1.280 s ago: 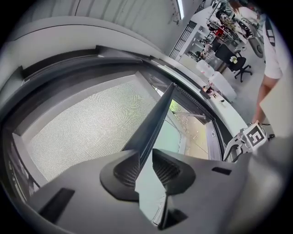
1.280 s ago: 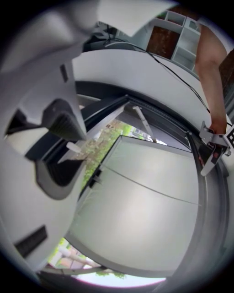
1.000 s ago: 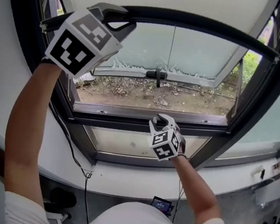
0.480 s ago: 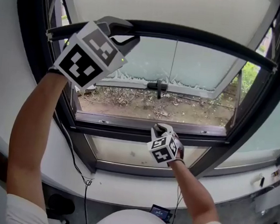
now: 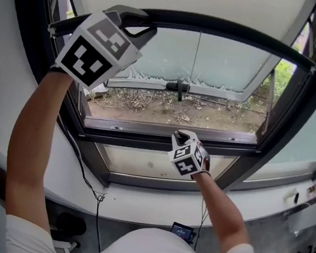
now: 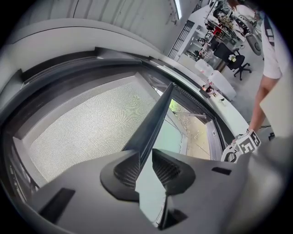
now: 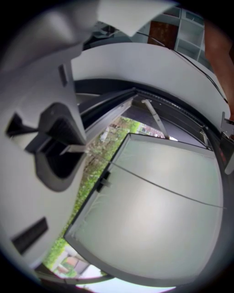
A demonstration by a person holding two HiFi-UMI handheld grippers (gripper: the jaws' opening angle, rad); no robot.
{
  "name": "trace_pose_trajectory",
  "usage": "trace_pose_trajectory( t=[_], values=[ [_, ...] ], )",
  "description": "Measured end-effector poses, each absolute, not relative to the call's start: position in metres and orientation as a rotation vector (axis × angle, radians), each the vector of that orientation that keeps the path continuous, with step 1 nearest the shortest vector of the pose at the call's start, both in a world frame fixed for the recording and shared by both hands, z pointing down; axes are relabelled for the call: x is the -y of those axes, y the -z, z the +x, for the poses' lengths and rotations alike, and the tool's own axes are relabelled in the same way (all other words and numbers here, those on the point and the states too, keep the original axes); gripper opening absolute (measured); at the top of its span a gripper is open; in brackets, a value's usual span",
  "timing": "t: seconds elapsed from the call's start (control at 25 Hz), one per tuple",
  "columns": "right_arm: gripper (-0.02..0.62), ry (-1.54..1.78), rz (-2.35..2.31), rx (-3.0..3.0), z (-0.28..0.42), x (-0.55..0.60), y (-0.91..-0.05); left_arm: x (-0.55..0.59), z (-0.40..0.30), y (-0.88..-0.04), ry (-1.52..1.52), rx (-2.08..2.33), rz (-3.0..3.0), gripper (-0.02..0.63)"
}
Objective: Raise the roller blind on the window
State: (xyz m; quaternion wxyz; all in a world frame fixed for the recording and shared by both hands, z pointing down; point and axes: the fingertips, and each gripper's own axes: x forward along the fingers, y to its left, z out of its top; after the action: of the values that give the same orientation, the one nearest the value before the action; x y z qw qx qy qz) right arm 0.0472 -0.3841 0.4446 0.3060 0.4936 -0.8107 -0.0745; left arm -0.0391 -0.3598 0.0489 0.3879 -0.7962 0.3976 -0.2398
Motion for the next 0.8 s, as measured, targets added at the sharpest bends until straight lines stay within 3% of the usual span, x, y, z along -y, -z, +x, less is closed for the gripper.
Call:
trace_pose_trajectory(
  t=[0.36,0.52,0.8],
  values=[
    [0.066,0.212,1.338,2.170,0.047,0.386,-0.435,0.361,-0.038,-0.049,0.610,-1.008,-2.023,0.098],
    [0.109,0.229,1.347,2.185,0.043,0.386,-0.428,0.360,-0.038,-0.049,0.603,-1.010,-2.023,0.098],
    [0.102,0.203,1.366,2.182,0.039,0.389,-0.427,0.359,-0.038,-0.049,0.607,-1.009,-2.014,0.098]
  ],
)
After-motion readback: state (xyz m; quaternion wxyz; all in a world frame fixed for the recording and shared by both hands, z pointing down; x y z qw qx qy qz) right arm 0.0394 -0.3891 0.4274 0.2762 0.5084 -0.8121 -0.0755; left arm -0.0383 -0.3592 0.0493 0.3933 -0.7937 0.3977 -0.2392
